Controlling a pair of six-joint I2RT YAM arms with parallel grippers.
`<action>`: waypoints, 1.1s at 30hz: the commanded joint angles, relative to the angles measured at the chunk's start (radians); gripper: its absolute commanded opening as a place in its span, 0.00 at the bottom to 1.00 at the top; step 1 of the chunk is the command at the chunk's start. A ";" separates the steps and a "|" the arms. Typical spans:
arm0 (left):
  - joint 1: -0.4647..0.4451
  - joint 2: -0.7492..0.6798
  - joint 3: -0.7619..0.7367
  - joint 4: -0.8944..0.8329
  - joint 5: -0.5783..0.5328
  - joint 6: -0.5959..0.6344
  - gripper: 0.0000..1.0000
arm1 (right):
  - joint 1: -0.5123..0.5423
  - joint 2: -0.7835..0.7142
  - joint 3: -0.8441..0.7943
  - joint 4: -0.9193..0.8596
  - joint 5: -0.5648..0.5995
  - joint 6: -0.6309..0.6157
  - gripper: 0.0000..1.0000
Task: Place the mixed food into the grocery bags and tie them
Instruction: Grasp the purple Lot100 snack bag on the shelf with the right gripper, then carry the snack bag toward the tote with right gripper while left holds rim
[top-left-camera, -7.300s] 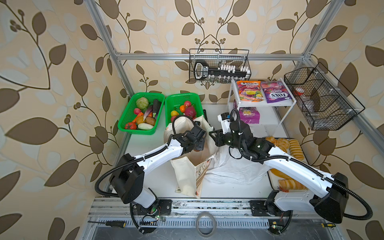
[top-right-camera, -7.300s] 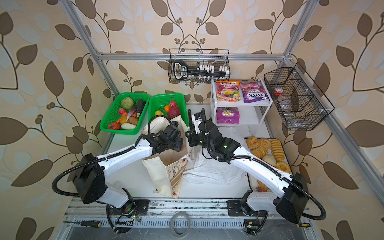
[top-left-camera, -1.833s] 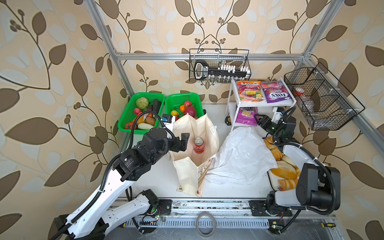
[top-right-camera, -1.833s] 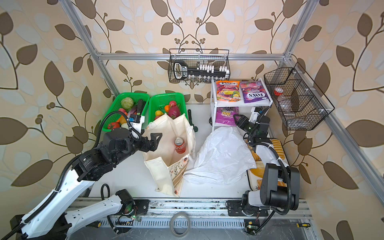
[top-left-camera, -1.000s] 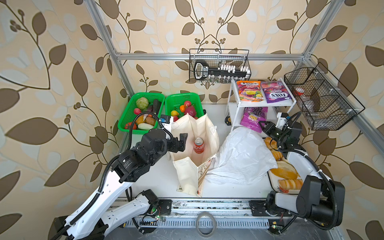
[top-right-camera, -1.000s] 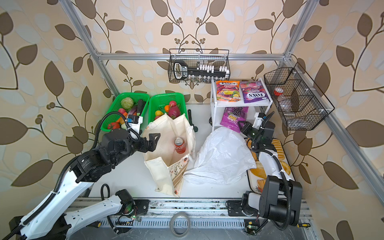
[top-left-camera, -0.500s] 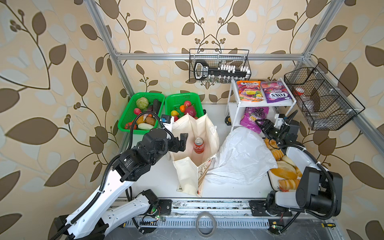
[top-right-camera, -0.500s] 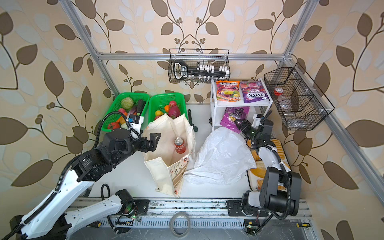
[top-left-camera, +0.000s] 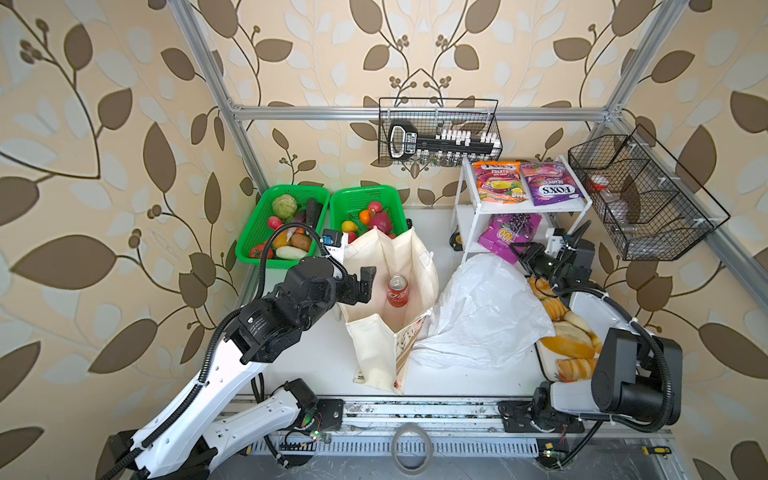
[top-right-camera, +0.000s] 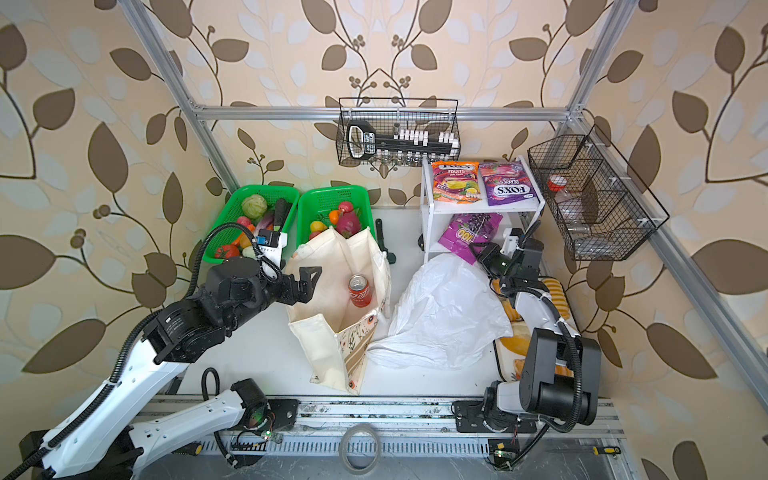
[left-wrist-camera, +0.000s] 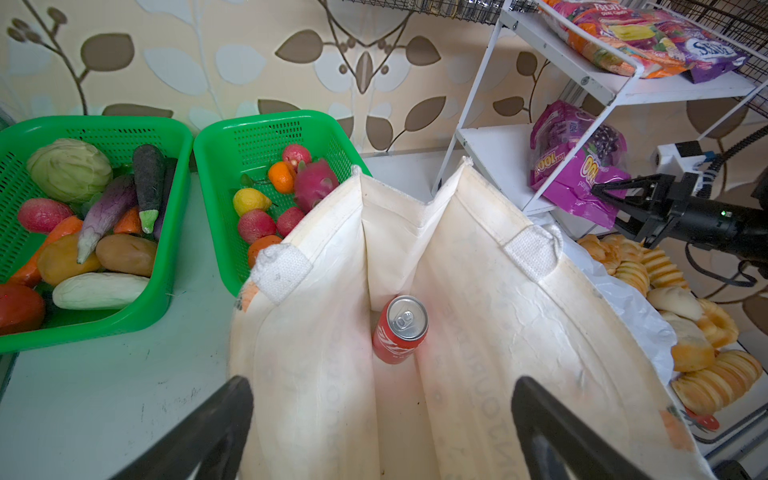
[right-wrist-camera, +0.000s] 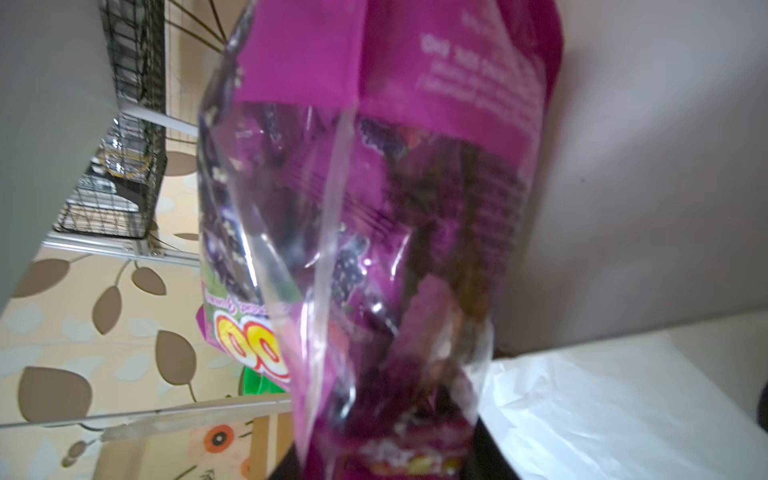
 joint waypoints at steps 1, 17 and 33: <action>0.010 -0.016 -0.010 0.007 -0.028 -0.010 0.99 | -0.002 -0.024 -0.038 0.011 0.032 0.013 0.18; 0.011 -0.038 0.008 -0.021 -0.098 -0.014 0.99 | -0.004 -0.407 -0.031 -0.242 -0.032 -0.049 0.00; 0.143 0.026 0.070 -0.171 -0.235 -0.056 0.99 | 0.122 -0.753 0.206 -0.584 -0.117 -0.019 0.00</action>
